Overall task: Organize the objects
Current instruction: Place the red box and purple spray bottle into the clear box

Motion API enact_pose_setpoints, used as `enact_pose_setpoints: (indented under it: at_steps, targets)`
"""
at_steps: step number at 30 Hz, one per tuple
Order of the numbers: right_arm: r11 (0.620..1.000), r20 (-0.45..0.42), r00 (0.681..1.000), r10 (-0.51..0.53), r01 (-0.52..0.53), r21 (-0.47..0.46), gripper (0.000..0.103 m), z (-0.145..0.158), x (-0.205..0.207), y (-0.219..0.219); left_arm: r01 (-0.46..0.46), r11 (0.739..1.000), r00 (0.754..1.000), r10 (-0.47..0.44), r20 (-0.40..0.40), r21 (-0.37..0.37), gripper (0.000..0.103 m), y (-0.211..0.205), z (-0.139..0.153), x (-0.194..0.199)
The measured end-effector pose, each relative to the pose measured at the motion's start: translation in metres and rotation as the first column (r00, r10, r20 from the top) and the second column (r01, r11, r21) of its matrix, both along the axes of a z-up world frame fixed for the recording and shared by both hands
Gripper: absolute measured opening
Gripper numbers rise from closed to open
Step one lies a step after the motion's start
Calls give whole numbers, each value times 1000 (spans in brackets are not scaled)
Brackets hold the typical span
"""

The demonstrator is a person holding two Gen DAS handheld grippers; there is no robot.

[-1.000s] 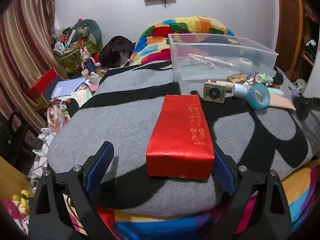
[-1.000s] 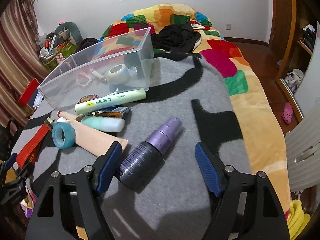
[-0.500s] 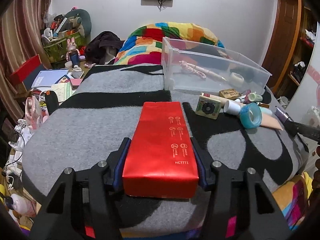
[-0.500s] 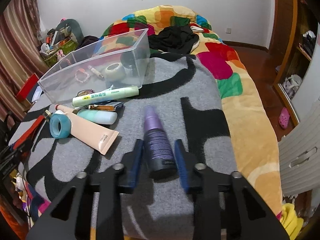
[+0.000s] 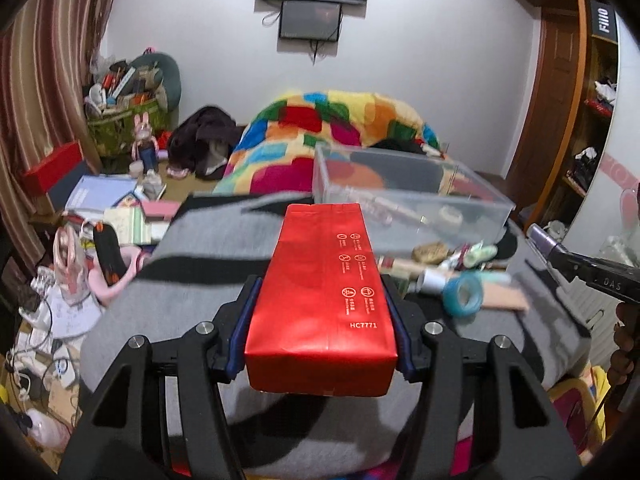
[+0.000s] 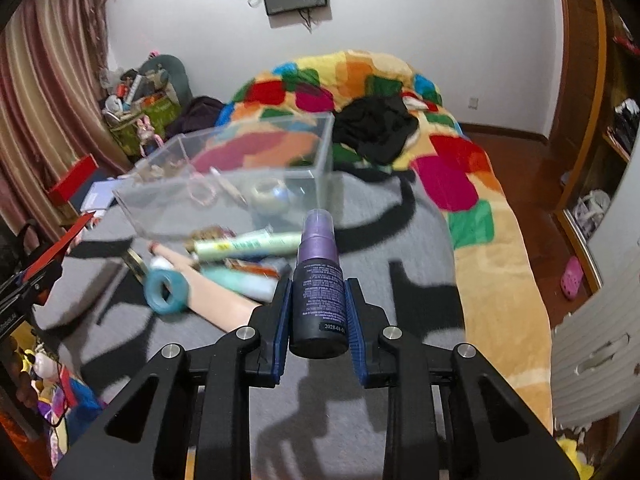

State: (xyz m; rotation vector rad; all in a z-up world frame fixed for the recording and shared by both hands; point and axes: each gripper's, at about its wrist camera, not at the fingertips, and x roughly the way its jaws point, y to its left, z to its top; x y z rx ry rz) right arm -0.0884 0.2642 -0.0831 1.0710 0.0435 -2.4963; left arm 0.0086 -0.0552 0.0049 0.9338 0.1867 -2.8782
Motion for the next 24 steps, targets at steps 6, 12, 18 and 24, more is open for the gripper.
enact_pose_setpoints:
  at_steps: [6, 12, 18, 24]
  targets:
    - [999, -58, 998, 35, -36, -21, 23, 21, -8, -20, 28, 1000, 999, -28, -38, -3, 56, 5, 17, -19]
    - [998, -71, 995, 65, -65, 3, 23, 24, -28, -45, 60, 998, 998, -60, -23, -8, 56, 8, 21, -47]
    - [995, -42, 994, 101, -102, -16, 23, 22, -47, -67, 90, 996, 996, -90, 23, -3, 56, 11, 16, -78]
    - [989, 3, 990, 143, -143, -36, 23, 17, -63, -85, 119, 992, 990, -122, 72, 35, 56, 13, 13, -108]
